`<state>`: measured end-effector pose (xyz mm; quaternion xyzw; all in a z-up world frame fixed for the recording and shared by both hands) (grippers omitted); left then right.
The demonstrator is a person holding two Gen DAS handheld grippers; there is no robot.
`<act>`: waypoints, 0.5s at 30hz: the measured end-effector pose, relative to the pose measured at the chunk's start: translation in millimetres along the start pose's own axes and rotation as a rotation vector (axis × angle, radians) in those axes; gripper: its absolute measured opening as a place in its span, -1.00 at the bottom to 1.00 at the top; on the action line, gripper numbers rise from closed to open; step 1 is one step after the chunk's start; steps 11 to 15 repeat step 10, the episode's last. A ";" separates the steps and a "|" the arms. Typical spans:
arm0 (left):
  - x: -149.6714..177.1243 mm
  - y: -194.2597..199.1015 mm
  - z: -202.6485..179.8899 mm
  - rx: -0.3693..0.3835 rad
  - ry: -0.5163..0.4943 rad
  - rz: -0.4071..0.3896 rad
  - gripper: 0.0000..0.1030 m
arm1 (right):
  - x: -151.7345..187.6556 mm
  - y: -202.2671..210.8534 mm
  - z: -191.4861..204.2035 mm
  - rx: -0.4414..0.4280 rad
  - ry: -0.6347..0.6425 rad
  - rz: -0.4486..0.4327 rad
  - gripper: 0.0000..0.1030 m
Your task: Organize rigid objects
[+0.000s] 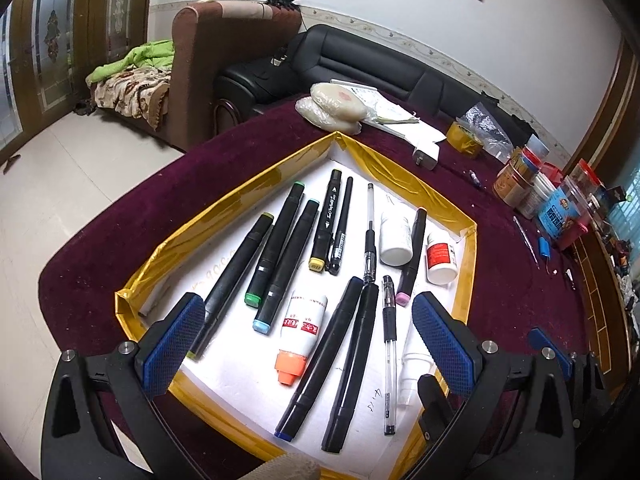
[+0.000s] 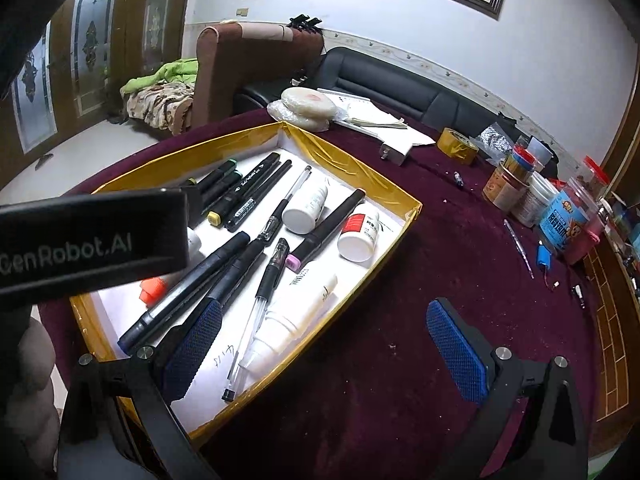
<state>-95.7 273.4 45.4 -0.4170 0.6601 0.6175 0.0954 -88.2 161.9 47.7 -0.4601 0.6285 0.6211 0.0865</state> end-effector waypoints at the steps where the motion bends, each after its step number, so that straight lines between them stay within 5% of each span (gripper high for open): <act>1: -0.2 1.2 -0.2 -0.005 -0.001 -0.003 1.00 | 0.3 -0.7 -0.8 -0.008 -0.007 0.002 0.96; 15: 3.4 6.9 -15.9 -0.032 -0.021 0.011 1.00 | 10.9 -0.2 -17.1 -0.050 -0.034 0.016 0.96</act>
Point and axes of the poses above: each gripper's, at about its wrist camera, not at the fingertips, and y roughly against the way its jaws point, z to its left, x to its underside, the point moved 3 cm from there along -y, roughly the way its jaws point, and after that the axes turned 2 degrees about -y, right-handed, at the moved point
